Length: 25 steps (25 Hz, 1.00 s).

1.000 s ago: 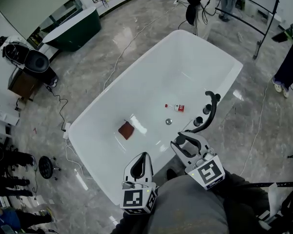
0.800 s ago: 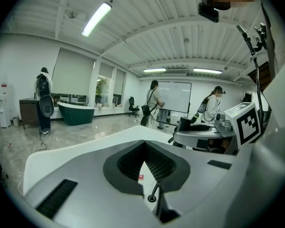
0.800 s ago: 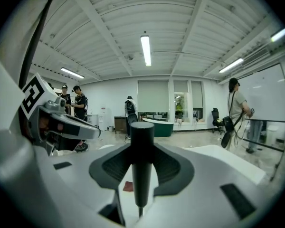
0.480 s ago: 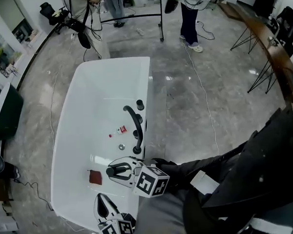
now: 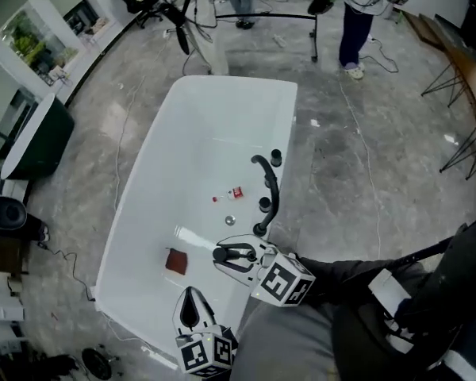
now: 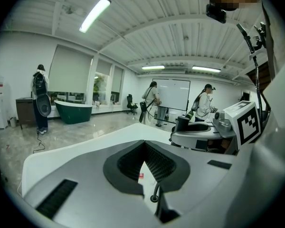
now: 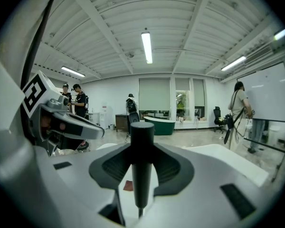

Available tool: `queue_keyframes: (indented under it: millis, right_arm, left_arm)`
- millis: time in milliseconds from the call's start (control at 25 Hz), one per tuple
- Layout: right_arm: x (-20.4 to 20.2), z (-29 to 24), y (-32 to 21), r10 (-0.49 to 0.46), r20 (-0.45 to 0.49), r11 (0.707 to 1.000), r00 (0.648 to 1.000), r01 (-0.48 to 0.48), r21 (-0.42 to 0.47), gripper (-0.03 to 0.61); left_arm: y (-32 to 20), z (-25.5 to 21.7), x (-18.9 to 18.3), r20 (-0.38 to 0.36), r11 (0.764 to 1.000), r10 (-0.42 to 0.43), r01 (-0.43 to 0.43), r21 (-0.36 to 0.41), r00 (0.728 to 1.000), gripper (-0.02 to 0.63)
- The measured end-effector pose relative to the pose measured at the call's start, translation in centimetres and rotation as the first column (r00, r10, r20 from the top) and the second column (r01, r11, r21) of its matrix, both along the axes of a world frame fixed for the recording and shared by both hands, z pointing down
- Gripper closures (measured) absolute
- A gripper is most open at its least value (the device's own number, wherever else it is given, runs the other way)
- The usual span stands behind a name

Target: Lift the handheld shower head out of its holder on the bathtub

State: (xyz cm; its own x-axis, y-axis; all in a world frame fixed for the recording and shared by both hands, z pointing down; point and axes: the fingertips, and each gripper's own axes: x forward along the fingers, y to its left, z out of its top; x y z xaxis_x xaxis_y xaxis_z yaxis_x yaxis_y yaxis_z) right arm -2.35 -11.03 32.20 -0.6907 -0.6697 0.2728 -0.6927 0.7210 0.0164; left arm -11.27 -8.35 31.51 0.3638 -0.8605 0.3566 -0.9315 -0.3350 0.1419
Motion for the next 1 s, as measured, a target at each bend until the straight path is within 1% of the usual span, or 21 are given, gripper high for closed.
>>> queue_keyframes:
  millis: [40,120,280,360,480,640,800,1000]
  right_arm:
    - [0.8,0.5,-0.4,-0.006,0.002,1.0,1.0,0.006,0.001,0.434]
    - [1.1,1.5,-2.8,-0.028,0.012,1.0,1.0,0.028,0.008,0.434]
    - [-0.5,2.1,-7.9,-0.024,0.031,0.999,0.999,0.024,0.027,0.434]
    - [-1.4,2.1,-9.3,-0.026,0.047,0.999,0.999,0.024,0.038,0.434]
    - [-2.4,1.3,-10.4,-0.037,0.074,0.998,0.997,0.033,0.061,0.434]
    - [-2.8,-2.8,-11.0,-0.048,0.14,0.992,0.989,0.03,0.125,0.434]
    - [-1.4,-7.4,-11.2,-0.042,0.188,0.983,0.981,0.007,0.184,0.434]
    - [0.3,-11.6,-10.8,-0.038,0.251,0.966,0.967,-0.029,0.256,0.434]
  left_arm:
    - [-0.3,0.3,0.7,0.005,1.0,-0.011,0.011,0.008,1.0,0.611]
    - [-2.3,1.2,0.7,0.016,0.999,-0.047,0.046,0.022,0.999,0.611]
    - [-7.4,1.2,-1.4,0.026,0.996,-0.076,0.075,0.052,0.997,0.611]
    - [-8.8,1.0,-2.6,0.038,0.993,-0.098,0.095,0.072,0.994,0.611]
    - [-10.0,0.8,-3.8,0.035,0.987,-0.118,0.114,0.113,0.992,0.611]
    - [-10.3,-0.2,-4.8,0.025,0.978,-0.132,0.126,0.165,0.991,0.611]
    - [-10.5,-2.2,-4.8,0.022,0.967,-0.146,0.138,0.216,0.989,0.611]
    - [-10.4,-3.8,-4.7,0.025,0.952,-0.162,0.15,0.265,0.986,0.611]
